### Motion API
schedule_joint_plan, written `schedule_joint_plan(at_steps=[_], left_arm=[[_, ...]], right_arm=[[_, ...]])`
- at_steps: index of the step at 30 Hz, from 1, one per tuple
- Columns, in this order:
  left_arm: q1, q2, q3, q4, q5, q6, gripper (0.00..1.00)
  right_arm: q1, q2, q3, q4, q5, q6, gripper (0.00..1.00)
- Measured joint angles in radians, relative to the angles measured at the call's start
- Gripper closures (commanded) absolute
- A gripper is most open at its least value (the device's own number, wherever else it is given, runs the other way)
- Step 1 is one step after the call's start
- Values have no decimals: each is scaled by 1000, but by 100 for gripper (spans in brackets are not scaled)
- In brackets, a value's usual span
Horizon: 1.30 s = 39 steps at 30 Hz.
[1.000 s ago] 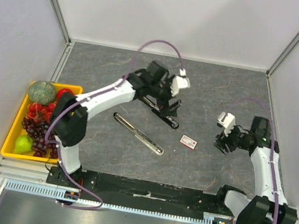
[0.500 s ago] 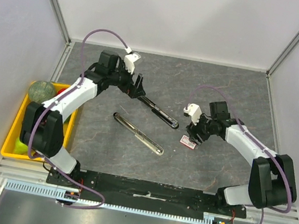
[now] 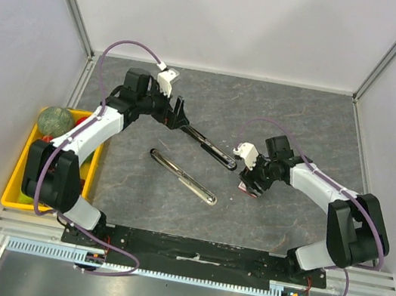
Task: Load the staples into the stapler
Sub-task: Pick up the staple box from the center of the board.
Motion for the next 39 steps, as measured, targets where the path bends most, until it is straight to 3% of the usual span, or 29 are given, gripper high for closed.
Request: schedule_joint_plan(at_steps=[9,15,20,29,39], left_arm=[[0,0,-13,8,7,-28,1],[0,0,-13,16,13,-45,1],[0,0,-13,23,25,-57,1],[-38,24,-9,58,73,-121,0],[-268,191,142,20,111,-157,1]], right_arm=[[18,18,0,-19,19,-15,28],[63,38,0,-22,61,-29,53],[77,44,2,-21,78,-35,63],[77,-80,-15,-14,111,-58,63],[-1,-360,-48,43,33,-84,62]])
